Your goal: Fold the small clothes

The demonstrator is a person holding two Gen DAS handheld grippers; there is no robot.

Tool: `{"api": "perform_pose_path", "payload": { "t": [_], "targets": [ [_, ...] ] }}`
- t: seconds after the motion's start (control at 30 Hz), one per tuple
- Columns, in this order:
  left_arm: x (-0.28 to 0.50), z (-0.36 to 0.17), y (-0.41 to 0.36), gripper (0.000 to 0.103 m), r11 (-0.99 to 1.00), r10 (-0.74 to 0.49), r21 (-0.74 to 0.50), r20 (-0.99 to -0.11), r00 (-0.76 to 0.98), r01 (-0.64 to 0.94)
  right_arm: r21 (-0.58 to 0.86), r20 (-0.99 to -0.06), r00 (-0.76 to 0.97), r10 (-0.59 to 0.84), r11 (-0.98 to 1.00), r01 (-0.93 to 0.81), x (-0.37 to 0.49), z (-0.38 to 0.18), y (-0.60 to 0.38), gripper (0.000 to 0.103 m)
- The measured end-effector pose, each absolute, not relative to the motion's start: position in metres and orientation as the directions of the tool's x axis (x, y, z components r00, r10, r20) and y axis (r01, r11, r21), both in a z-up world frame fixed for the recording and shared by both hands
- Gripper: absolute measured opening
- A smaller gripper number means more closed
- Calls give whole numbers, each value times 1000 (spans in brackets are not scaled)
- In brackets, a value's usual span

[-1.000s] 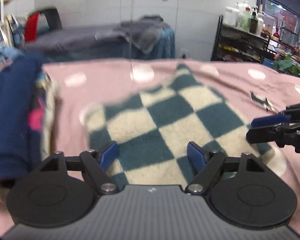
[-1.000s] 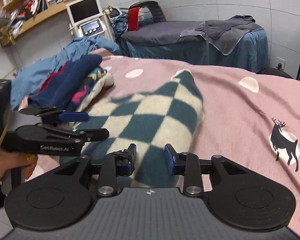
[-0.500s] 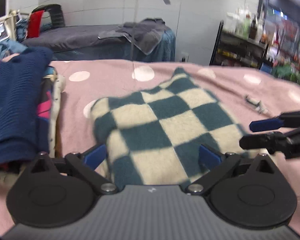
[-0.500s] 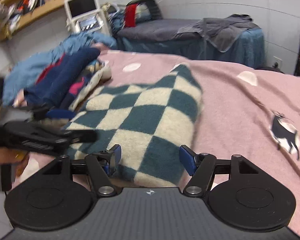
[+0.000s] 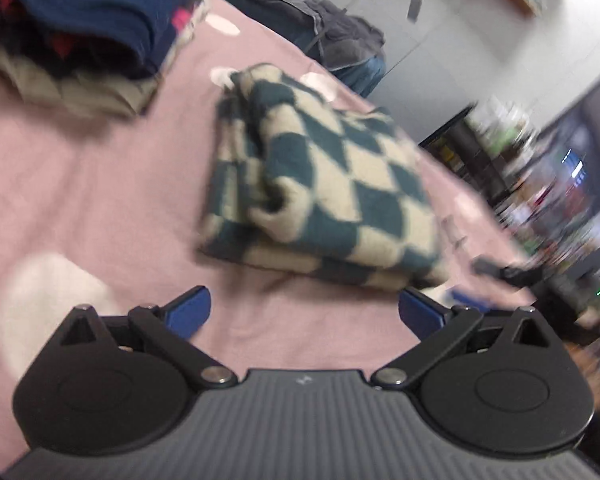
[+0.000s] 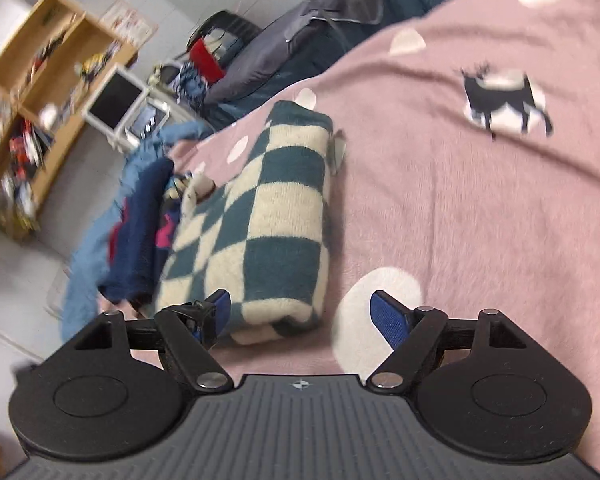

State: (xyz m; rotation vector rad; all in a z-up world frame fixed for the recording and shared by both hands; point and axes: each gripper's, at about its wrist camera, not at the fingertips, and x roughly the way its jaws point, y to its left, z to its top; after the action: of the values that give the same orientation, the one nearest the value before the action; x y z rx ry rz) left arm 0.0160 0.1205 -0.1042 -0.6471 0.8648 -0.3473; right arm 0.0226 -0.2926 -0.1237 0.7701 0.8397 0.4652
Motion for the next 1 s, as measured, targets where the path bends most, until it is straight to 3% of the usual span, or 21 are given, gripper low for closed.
{"api": "perform_pose_path", "payload": {
  "t": [0.13, 0.33, 0.63, 1.0],
  "targets": [
    [25, -122, 113, 102, 706, -543, -707, -571, 616, -33, 791, -499, 560, 662, 611, -17, 33, -133, -292, 103],
    [32, -142, 127, 103, 581, -511, -808, -455, 729, -98, 809, -486, 543, 685, 587, -16, 49, -134, -295, 103],
    [64, -144, 125, 103, 576, -489, -804, -483, 726, -147, 827, -480, 522, 705, 562, 1, 91, -138, -293, 103],
    [79, -151, 123, 103, 567, -459, -816, -430, 777, -116, 808, -522, 406, 750, 587, -46, 149, -137, -270, 103]
  ]
}}
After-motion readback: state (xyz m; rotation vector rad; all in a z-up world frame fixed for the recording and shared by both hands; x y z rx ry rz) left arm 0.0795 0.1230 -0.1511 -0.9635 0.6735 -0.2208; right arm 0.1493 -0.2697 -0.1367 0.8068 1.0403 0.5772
